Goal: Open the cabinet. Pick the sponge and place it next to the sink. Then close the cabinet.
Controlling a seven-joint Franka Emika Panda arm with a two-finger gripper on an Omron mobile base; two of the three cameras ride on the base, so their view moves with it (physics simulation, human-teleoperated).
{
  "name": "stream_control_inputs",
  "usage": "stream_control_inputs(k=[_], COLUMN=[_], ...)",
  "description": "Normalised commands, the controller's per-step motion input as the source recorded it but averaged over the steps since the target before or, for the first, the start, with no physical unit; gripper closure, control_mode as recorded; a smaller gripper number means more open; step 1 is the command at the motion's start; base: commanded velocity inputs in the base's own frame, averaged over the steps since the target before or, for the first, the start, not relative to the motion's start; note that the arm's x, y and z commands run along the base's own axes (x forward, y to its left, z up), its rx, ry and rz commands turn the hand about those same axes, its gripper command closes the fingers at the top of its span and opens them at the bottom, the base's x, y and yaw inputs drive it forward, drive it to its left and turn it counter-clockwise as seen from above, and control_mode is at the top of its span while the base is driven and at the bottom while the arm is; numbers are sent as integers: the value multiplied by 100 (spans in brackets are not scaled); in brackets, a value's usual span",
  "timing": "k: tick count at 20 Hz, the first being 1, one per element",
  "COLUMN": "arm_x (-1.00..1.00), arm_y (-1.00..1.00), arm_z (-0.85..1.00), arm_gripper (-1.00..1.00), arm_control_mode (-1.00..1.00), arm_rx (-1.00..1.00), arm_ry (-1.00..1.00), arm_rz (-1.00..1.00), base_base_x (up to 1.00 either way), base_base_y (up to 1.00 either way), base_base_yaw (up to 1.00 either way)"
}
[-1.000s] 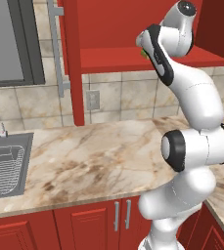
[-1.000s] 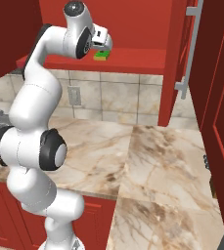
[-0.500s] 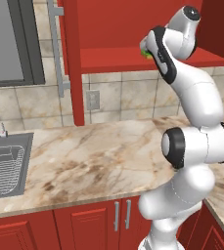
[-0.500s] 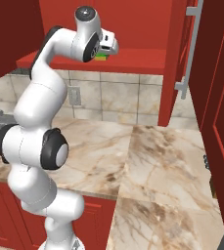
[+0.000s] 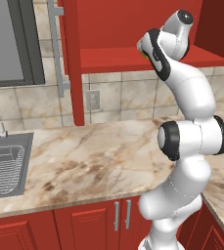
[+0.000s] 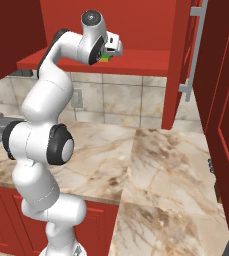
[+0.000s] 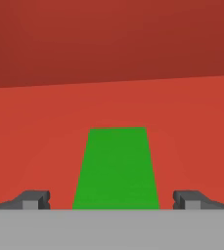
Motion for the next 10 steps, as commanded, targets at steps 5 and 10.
stream_control_inputs(k=[5, 10], arm_x=[18, 22], arm_y=[0, 0], arm_z=[-1, -10], arm_gripper=[-100, -100], arm_control_mode=[-100, -100], arm_rx=[0, 0], arm_ry=[0, 0], arm_rz=[0, 0], base_base_x=[0, 0], base_base_y=[0, 0], base_base_yaw=[0, 0])
